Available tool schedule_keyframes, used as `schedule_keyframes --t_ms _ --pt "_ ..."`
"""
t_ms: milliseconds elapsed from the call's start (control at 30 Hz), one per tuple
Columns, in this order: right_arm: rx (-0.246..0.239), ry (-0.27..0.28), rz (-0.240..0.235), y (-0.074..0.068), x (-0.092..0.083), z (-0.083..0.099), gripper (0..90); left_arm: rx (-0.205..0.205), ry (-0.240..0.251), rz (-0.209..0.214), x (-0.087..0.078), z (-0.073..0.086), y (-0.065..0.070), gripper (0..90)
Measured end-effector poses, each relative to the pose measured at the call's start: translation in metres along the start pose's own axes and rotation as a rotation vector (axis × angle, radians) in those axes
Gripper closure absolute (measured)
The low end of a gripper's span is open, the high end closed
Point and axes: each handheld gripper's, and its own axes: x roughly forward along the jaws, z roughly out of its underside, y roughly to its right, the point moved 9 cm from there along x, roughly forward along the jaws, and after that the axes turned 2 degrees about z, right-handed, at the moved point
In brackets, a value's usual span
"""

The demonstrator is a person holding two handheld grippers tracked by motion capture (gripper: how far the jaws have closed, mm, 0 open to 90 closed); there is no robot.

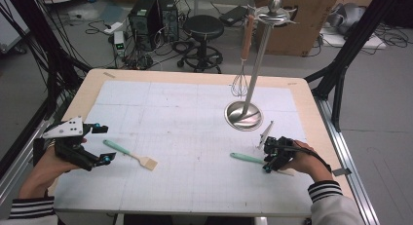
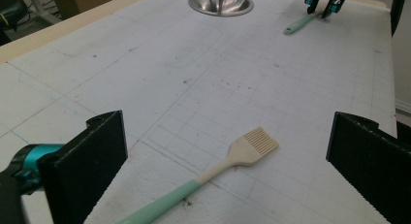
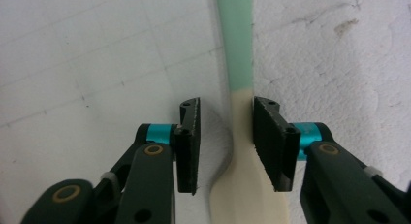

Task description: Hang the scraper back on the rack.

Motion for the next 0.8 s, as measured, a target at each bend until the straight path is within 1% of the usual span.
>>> schedule_keyframes --t_ms 67,233,333,367,400,467,567,733,800 --pt "0.002 -0.001 0.008 0.0005 0.0001 -0.0001 66.1 -0.001 0.000 0.001 0.0001 0.0001 0.0003 1.7" --pt "-0.016 -0.020 0.021 0.0001 0.0003 -0.0008 68.5 0.000 0.002 0.000 -0.0006 -0.0002 0.0000 1.6" --pt "-0.020 -0.026 0.018 -0.0004 0.0002 -0.0010 69.8 0.000 -0.002 0.000 0.0002 0.0001 0.0003 1.6" --pt "-0.030 -0.020 0.015 0.0002 0.0008 -0.0016 70.8 0.005 -0.005 0.003 0.0003 0.0002 0.0003 1.7" --pt "-0.030 -0.022 0.012 -0.0001 0.0007 -0.0016 71.4 0.006 -0.005 0.002 0.0003 0.0003 0.0003 1.7" --pt "-0.029 -0.022 0.007 0.0000 0.0007 -0.0017 72.8 -0.001 -0.001 0.001 0.0003 0.0001 0.0003 1.7" --pt "-0.029 -0.023 0.001 0.0000 0.0007 -0.0021 78.0 0.002 -0.003 0.000 -0.0009 0.0003 -0.0006 1.7" --pt "-0.035 -0.045 0.011 -0.0004 0.0009 -0.0030 78.6 0.000 0.002 0.000 -0.0002 -0.0001 -0.0001 1.7" --pt "-0.042 -0.044 0.014 -0.0004 0.0014 -0.0035 79.0 0.001 0.001 0.001 -0.0002 -0.0002 0.0001 1.7"
